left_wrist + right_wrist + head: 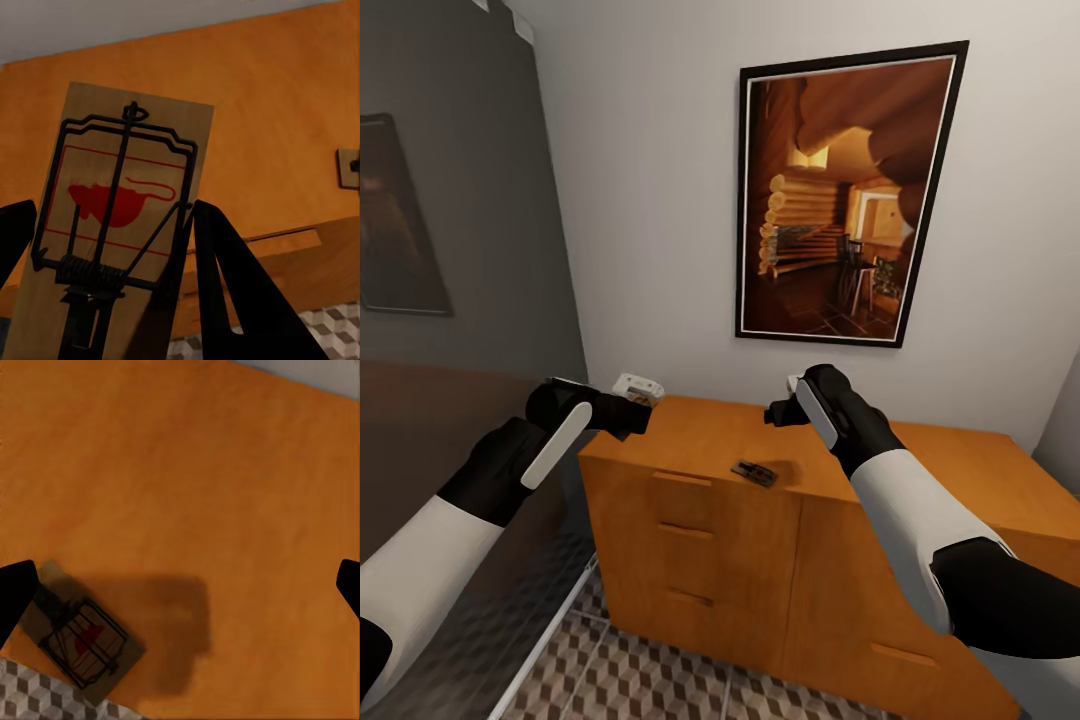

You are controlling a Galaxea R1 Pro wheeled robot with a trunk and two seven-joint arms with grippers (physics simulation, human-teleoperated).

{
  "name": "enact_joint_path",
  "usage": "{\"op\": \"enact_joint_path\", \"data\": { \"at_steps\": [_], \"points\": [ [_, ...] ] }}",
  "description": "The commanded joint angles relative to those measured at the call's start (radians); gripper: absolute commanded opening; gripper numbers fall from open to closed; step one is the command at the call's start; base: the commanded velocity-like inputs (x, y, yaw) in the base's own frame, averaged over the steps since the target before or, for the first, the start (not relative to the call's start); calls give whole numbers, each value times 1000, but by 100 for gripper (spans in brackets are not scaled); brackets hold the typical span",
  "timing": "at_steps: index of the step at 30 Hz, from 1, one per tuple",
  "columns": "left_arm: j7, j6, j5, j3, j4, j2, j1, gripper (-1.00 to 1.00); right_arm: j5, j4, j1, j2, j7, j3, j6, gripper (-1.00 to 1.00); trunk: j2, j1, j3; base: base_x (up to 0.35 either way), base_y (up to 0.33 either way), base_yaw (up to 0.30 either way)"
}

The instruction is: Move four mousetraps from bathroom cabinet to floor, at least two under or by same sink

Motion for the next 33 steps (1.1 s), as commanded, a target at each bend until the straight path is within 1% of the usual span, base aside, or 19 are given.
{"op": "enact_joint_path", "data": {
  "at_steps": [1, 9, 11, 19, 25, 29, 33],
  "points": [
    [-2, 3, -5, -2, -1, 1, -1, -100, -11, -1, -1, 0, -10, 3, 3, 100, -1, 0, -1, 0, 0, 211],
    [-2, 3, -7, -1, -3, 1, -1, -100, -11, 1, -1, -1, -10, 3, 3, 100, -1, 0, -1, 0, 0, 243],
    [-2, 3, -7, 0, -2, 1, -1, -100, -11, 17, -1, -1, -10, 4, 3, 100, -1, 0, -1, 0, 0, 121],
    [-2, 3, -5, -2, 0, -3, -1, -100, -10, 100, -1, -2, -10, 5, 3, 100, -1, 0, -1, 0, 0, 34],
    [-2, 3, -6, -3, 1, -16, -1, -100, -11, 164, -1, -3, -8, 8, 3, 100, -1, 0, -1, 0, 0, 5],
    [-2, 3, -7, -3, 1, -23, -1, -100, -11, 190, -1, -1, -5, 9, 3, 100, -1, 0, -1, 0, 0, 1],
    [-2, 3, -8, -3, 2, -26, -1, -100, -11, 198, -1, 1, -4, 9, 3, 100, -1, 0, -1, 0, 0, 0]
  ]
}}
